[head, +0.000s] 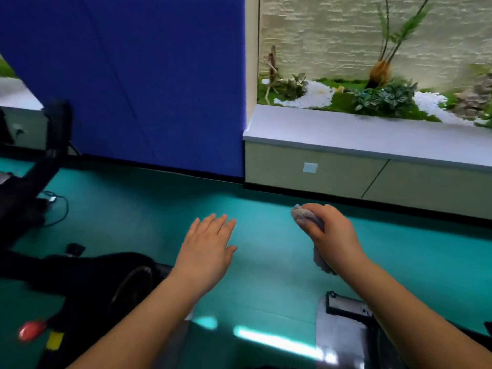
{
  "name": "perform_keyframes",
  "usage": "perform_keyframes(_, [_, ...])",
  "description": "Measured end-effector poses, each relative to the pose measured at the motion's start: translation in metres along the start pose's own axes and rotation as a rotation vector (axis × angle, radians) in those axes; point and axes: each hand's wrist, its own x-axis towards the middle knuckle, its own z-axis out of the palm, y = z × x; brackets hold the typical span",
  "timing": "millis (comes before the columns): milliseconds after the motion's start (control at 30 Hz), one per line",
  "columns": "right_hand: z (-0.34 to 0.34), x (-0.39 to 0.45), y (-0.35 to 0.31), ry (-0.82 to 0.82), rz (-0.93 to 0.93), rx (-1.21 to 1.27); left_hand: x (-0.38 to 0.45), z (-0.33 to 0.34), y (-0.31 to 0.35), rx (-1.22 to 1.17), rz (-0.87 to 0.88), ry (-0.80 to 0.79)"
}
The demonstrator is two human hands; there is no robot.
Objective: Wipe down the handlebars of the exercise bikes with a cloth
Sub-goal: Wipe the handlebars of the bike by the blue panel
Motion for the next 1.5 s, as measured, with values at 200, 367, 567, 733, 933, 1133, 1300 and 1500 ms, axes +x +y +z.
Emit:
perform_keyframes(200, [0.068, -0.009, -0.074, -0.106, -0.059, 0.083, -0.062, -0.019, -0.075, 0.026, -0.091, 0.055])
perform_keyframes(367, [0.118, -0.022, -0.136, -0.095, -0.072, 0.099, -0.114, -0.038, -0.134, 0.038, -0.123, 0.094])
perform_keyframes(567, [0.167, -0.034, -0.192, -0.112, -0.093, 0.128, -0.160, -0.057, -0.186, 0.008, -0.155, 0.119])
perform_keyframes(733, [0.185, -0.032, -0.236, -0.115, -0.132, 0.197, -0.177, -0.076, -0.207, -0.040, -0.193, 0.184])
perform_keyframes(933, [0.198, -0.005, -0.279, -0.138, -0.231, 0.237, -0.169, -0.096, -0.228, -0.073, -0.227, 0.371])
perform_keyframes(1133, [0.214, 0.026, -0.310, -0.163, -0.314, 0.287, -0.164, -0.112, -0.262, -0.056, -0.321, 0.459])
perform_keyframes(1300, [0.232, 0.037, -0.326, -0.193, -0.339, 0.334, -0.166, -0.118, -0.295, -0.046, -0.407, 0.495])
perform_keyframes(1500, [0.254, 0.041, -0.354, -0.155, -0.341, 0.325, -0.173, -0.127, -0.350, -0.049, -0.430, 0.485])
